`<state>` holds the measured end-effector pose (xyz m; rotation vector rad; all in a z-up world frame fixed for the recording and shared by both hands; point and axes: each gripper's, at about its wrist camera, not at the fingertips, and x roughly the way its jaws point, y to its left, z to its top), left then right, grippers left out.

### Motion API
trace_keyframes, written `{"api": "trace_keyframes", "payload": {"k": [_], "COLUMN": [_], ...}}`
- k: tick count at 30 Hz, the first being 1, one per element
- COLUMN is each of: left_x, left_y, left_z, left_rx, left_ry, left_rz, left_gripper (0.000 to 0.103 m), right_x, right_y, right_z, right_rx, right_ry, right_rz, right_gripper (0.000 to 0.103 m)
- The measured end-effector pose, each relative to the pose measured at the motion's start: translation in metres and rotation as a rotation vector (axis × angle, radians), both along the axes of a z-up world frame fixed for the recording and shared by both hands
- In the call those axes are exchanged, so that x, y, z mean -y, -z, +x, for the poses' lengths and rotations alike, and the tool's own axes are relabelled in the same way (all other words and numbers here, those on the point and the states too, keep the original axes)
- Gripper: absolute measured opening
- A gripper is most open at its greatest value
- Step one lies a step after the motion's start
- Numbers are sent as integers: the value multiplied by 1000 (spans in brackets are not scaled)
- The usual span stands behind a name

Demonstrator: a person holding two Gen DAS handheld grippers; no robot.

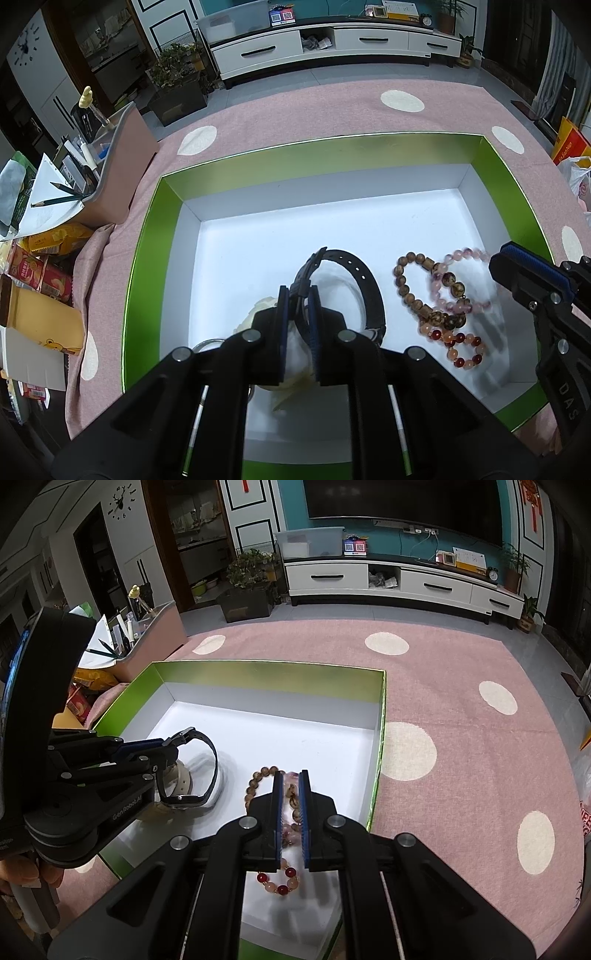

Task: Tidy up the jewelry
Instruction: 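Carry the black watch with the left tool while the right tool lowers the pink bracelet into the box, then open the left tool releasing the watch while the right tool releases the pink bracelet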

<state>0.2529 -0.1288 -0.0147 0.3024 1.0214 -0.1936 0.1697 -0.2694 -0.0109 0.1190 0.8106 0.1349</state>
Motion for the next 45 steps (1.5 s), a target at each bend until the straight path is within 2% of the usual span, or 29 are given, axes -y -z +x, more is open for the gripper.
{"api": "trace_keyframes", "payload": {"k": [2, 5, 8, 12, 13, 15, 17, 19, 21, 23, 30, 33, 36, 41, 45], "left_x": [0, 1, 1, 1, 2, 1, 2, 2, 2, 1, -3, -5, -9, -15, -19], "left_y": [0, -1, -2, -4, -4, -6, -7, -9, -10, -12, -20, -24, -29, -38, -46], "left_z": [0, 0, 0, -1, -1, -2, -3, -4, -4, -5, -11, -14, -17, -23, -30], "left_rx": [-1, -1, 1, 5, 7, 11, 16, 18, 23, 26, 46, 57, 71, 91, 112], "left_ry": [2, 1, 0, 0, 0, -1, -2, -2, -5, -6, -18, -25, -36, -50, -63], "left_rz": [-3, -6, -3, -6, -6, -9, -9, -9, -10, -11, -8, -3, 3, 6, 10], "left_gripper": [13, 21, 23, 34, 36, 45, 48, 49, 54, 56, 69, 75, 82, 87, 91], "right_x": [0, 0, 1, 1, 2, 2, 3, 3, 3, 3, 4, 5, 7, 10, 11], "right_y": [0, -2, -3, -4, -4, -5, -7, -8, -10, -12, -19, -23, -27, -35, -41], "right_z": [0, -1, -1, -2, -2, -3, -4, -5, -6, -7, -12, -16, -20, -29, -37], "right_rx": [0, 3, 5, 7, 7, 10, 15, 20, 23, 30, 40, 45, 50, 64, 72], "right_ry": [1, 4, 5, 10, 11, 13, 17, 20, 22, 28, 41, 56, 66, 84, 90], "right_rz": [0, 1, -2, 0, 2, 4, 6, 7, 6, 1, 3, 7, 11, 15, 24], "right_gripper": [8, 8, 8, 9, 12, 20, 29, 32, 34, 42, 49, 60, 62, 73, 75]}}
